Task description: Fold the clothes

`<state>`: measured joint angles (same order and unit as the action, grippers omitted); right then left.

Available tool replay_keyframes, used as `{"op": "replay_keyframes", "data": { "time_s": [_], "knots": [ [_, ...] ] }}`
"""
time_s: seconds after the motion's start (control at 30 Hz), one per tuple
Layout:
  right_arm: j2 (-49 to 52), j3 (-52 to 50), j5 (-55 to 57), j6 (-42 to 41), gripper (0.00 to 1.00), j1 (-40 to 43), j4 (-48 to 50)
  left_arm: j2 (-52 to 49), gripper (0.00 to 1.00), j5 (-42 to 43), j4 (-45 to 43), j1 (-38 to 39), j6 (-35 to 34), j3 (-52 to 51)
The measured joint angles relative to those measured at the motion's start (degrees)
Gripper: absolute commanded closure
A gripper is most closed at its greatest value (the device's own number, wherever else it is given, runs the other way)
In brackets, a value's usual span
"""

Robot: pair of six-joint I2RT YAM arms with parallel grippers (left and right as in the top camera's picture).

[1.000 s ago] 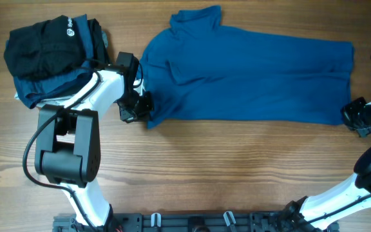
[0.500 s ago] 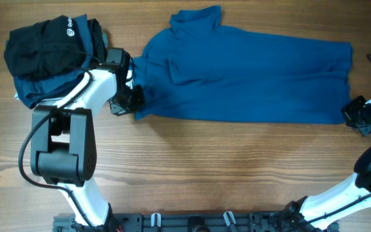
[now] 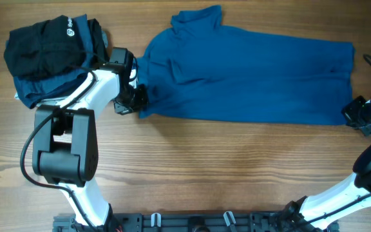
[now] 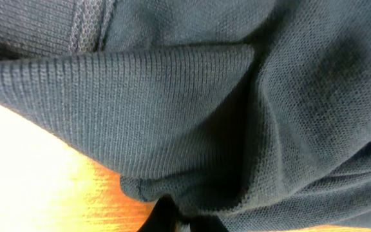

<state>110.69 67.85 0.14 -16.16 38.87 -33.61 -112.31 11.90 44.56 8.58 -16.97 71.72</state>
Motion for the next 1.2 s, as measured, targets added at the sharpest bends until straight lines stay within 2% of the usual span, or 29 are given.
{"op": "replay_keyframes", "data": {
  "time_s": [0.13,0.2,0.23,0.27,0.4,0.47,0.53,0.57,0.63,0.7,0.73,0.8,1.03,1.2],
  "knots": [
    [0.0,0.1,2.3,0.0,0.96,0.0,-0.7,0.0,0.95,0.2,-3.3,0.0,0.4,0.0],
    [0.0,0.2,2.8,0.0,0.96,0.0,-0.6,0.0,0.88,0.4,-3.5,0.0,0.4,0.0],
    [0.0,0.2,2.9,0.0,0.91,0.0,-0.6,0.0,0.79,0.7,-3.4,0.0,0.4,0.0],
    [0.0,0.2,2.9,0.0,0.79,0.0,-0.4,0.0,0.74,1.3,-3.1,0.0,0.6,0.0],
    [0.0,0.4,3.0,1.6,0.63,0.5,-0.7,0.0,0.66,4.8,-0.6,0.0,0.8,0.2],
    [0.0,1.3,2.9,2.4,0.53,0.8,-2.1,0.1,0.59,5.6,0.7,0.0,1.0,1.3],
    [0.0,3.0,2.9,2.7,0.47,0.8,-4.0,1.4,0.58,6.1,0.9,0.0,1.2,3.6],
    [-0.1,3.7,2.9,2.7,0.47,0.8,-4.9,2.5,0.63,6.1,0.9,0.0,1.2,4.7],
    [-1.2,4.7,2.1,2.8,0.52,0.8,-6.0,5.6,0.86,6.3,0.5,0.0,1.3,7.0],
    [-2.9,5.2,-0.9,3.0,0.61,0.8,-6.3,8.1,0.95,6.6,-0.3,0.0,1.3,8.3],
    [-4.0,5.5,-2.8,3.1,0.63,0.8,-6.4,8.9,0.94,6.7,-0.5,0.0,1.4,8.8],
    [-5.4,5.9,-7.1,3.5,0.62,0.7,-6.8,8.9,0.84,6.8,-0.7,0.0,1.5,9.2],
    [-5.7,6.0,-11.3,6.1,0.64,-4.8,-7.6,2.0,0.80,5.9,-4.6,1.1,1.4,9.1],
    [-4.9,6.0,-8.0,7.4,0.64,-10.8,-7.6,-1.2,0.77,5.1,-6.0,1.3,1.4,9.1]
  ]
}}
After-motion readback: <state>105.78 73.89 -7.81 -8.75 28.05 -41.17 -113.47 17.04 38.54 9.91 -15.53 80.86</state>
